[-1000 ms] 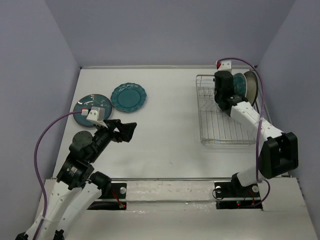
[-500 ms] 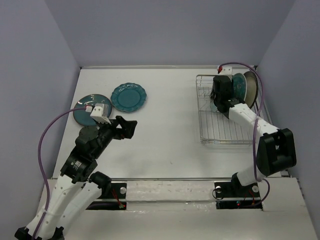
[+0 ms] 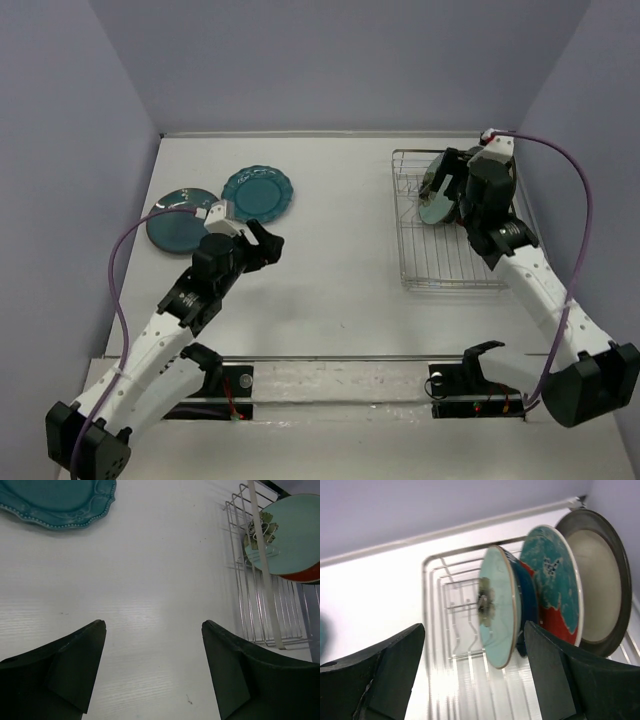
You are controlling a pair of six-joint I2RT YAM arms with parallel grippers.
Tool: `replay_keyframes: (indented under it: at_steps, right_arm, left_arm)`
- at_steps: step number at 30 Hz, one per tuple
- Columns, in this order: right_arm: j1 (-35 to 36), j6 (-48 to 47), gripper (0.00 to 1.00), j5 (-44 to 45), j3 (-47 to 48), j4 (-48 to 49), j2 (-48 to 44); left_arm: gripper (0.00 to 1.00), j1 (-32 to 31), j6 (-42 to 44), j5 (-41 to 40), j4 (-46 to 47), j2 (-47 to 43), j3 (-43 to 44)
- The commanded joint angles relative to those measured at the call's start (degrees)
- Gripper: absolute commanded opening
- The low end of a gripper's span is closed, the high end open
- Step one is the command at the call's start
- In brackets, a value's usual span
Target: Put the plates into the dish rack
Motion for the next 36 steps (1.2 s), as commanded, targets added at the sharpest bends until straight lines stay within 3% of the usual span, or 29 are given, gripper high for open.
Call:
replay_keyframes:
  at_steps: [1, 7, 10, 18, 26, 36]
  right_arm:
    - [3.10, 5.74, 0.86, -12.41, -6.15, 2.78, -6.24]
    - [7.23, 9.96, 0.85, -23.31, -11.79, 4.20, -12.48]
    - [9.08, 11.55, 0.85, -25.97, -14.42, 5.08, -15.29]
    - [9.09, 12.52, 0.85, -31.68, -18.12, 6.05, -19.52]
    - [9.09, 12.69, 0.84, -34.85, -18.74, 6.58, -19.96]
    - [9.09, 13.04, 0.84, -36.34, -18.48, 7.54, -19.61]
  left_arm:
    - [0.86, 0.30, -8.39, -7.52, 14.57, 5.58, -3.36]
    - [0.85, 1.96, -10.42, -18.34, 19.34, 18.76, -0.92]
    - [0.84, 5.39, -12.62, -19.24, 22.05, 24.56, -0.03]
    - [0.82, 14.88, -18.95, -13.79, 27.77, 39.77, 2.95]
    - [0.74, 16.73, -22.20, -11.25, 29.62, 53.05, 10.85]
    - [0.62, 16.82, -26.25, -7.90, 32.00, 62.12, 15.87]
